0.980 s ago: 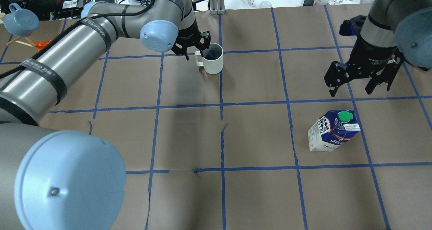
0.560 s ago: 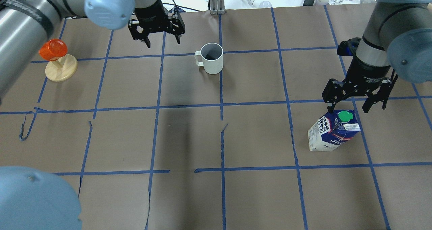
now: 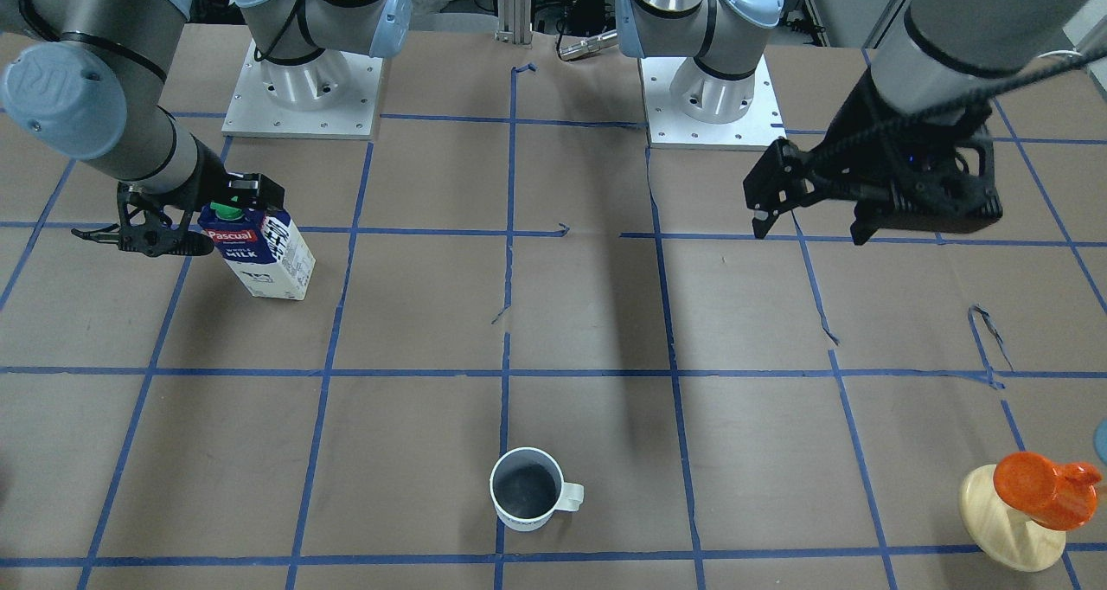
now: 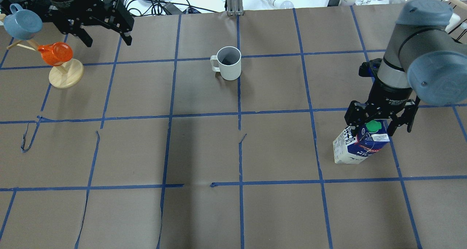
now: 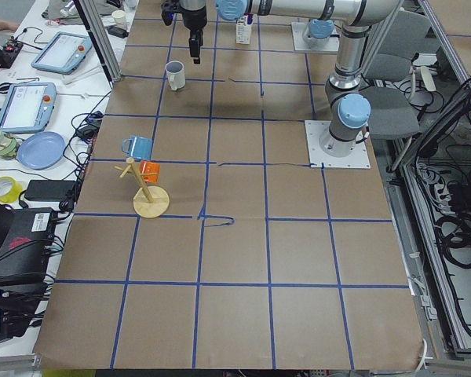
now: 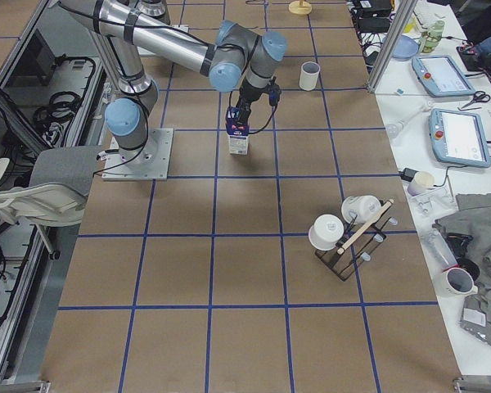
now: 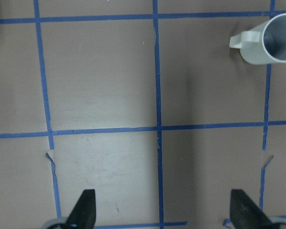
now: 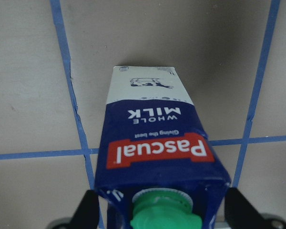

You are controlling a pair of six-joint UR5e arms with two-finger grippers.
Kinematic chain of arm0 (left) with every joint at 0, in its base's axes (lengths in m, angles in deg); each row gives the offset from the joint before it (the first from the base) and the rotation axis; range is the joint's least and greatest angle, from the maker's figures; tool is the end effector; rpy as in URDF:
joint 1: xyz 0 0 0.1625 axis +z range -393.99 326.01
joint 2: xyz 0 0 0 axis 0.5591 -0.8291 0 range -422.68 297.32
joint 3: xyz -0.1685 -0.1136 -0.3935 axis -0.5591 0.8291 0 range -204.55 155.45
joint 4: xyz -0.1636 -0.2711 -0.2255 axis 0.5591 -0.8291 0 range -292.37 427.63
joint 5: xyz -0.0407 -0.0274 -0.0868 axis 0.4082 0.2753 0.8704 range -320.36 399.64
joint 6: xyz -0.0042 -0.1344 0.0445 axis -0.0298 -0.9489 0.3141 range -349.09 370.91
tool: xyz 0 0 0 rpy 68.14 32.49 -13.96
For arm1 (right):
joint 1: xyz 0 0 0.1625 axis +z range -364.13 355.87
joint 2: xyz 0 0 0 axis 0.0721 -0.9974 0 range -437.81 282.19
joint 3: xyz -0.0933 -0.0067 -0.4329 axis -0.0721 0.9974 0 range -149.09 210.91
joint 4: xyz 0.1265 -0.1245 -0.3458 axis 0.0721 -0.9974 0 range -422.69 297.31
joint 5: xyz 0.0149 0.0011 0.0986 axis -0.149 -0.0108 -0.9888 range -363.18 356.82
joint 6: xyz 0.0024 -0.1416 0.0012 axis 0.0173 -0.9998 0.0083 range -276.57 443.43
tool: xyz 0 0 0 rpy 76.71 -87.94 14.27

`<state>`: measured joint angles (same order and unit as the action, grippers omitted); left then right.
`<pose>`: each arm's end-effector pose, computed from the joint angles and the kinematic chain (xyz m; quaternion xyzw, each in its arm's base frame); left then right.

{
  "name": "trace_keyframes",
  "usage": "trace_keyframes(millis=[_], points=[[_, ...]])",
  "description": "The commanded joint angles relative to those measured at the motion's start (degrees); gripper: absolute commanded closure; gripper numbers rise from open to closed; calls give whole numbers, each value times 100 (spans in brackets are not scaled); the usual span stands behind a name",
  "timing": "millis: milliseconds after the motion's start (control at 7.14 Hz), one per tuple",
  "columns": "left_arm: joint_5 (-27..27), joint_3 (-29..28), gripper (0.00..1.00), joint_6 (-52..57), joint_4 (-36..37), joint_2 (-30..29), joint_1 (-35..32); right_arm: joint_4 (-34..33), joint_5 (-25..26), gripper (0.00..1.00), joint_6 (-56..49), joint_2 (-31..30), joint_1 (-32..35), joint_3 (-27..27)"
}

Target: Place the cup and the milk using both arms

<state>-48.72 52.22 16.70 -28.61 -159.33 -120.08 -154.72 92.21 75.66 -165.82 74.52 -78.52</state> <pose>-0.1019 -0.5227 0.5033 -0.0164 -0.9998 0.0042 0.0140 0.0383 -0.4183 0.3057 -0.0229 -0.9844 -0.1736 0.0178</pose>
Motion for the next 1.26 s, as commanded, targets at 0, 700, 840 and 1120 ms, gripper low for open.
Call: trace_keyframes(millis=[0,700,840,1120], points=[[12,695,0,36,610,452,4,-121,163,44,-14,3,1,-104],[3,813,0,107,888,515,4,-192,50,50,-5,134,36,613],[3,813,0,107,879,533,4,-201,-116,50,-5,379,45,1034],[3,822,0,107,897,541,4,-157,-240,50,48,1308,254,2254]])
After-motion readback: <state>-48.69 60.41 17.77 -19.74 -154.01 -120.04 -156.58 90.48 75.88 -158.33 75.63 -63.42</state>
